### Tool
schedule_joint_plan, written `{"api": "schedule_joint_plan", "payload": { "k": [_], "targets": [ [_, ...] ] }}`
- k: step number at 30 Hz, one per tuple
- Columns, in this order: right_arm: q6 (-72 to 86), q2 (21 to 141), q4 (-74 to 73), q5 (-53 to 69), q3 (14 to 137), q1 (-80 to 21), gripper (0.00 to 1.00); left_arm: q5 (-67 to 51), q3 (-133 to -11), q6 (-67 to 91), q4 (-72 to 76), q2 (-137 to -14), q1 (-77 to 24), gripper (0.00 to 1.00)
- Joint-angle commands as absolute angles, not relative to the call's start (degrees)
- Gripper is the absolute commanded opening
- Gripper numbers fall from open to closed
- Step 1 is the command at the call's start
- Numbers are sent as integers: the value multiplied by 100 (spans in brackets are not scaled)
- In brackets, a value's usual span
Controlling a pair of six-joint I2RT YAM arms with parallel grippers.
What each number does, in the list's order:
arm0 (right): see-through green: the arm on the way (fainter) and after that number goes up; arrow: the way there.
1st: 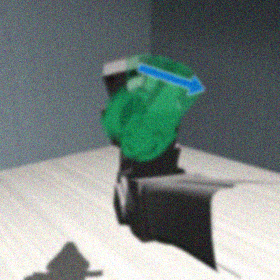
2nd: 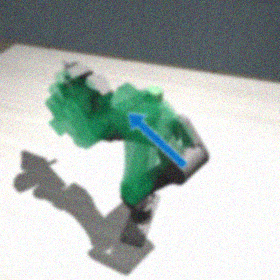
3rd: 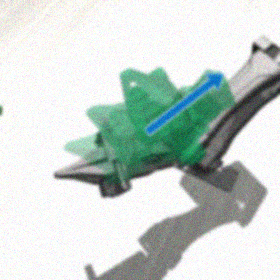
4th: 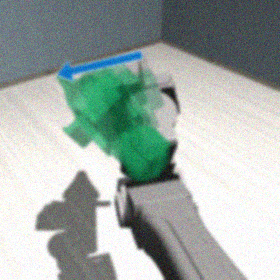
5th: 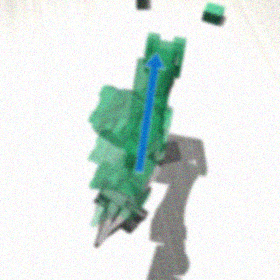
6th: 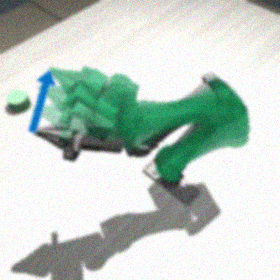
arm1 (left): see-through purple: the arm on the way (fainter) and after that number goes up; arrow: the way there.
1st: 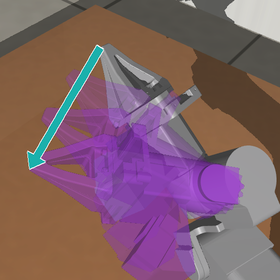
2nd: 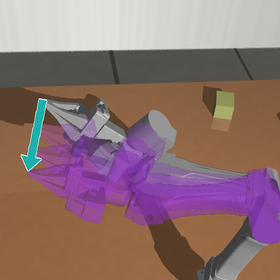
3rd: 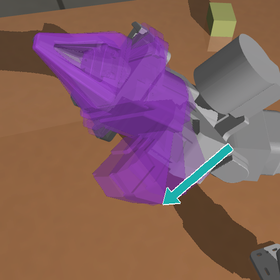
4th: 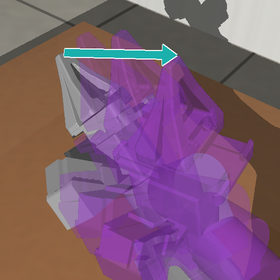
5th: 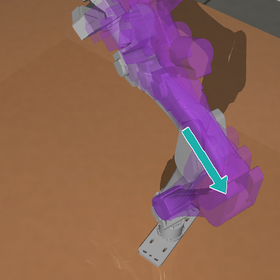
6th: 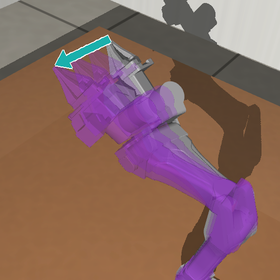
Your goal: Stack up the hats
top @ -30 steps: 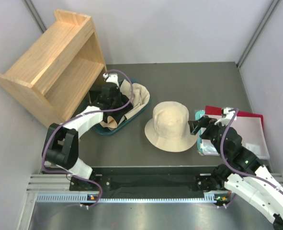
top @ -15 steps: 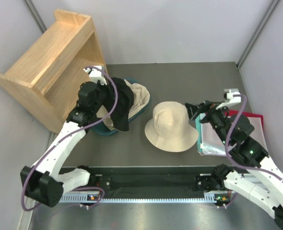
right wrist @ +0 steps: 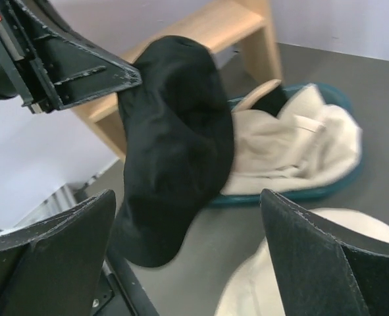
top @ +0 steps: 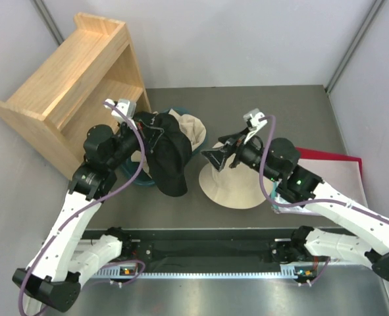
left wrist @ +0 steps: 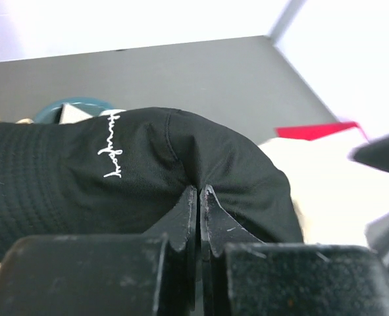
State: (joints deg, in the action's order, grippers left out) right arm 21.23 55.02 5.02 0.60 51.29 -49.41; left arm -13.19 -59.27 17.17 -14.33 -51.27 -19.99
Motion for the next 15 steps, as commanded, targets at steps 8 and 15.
{"api": "schedule_joint_plan", "payload": {
  "k": [8,15],
  "targets": [
    [2215,6231,1695,861,5678,-5388,82,-2320,-6407,1881,-1494,-4526,-1995,0],
    [2347,6425,2214,1380,5599,-5458,66,-2514,-6495,1907,-1538,-4456,-1995,0]
  ]
}}
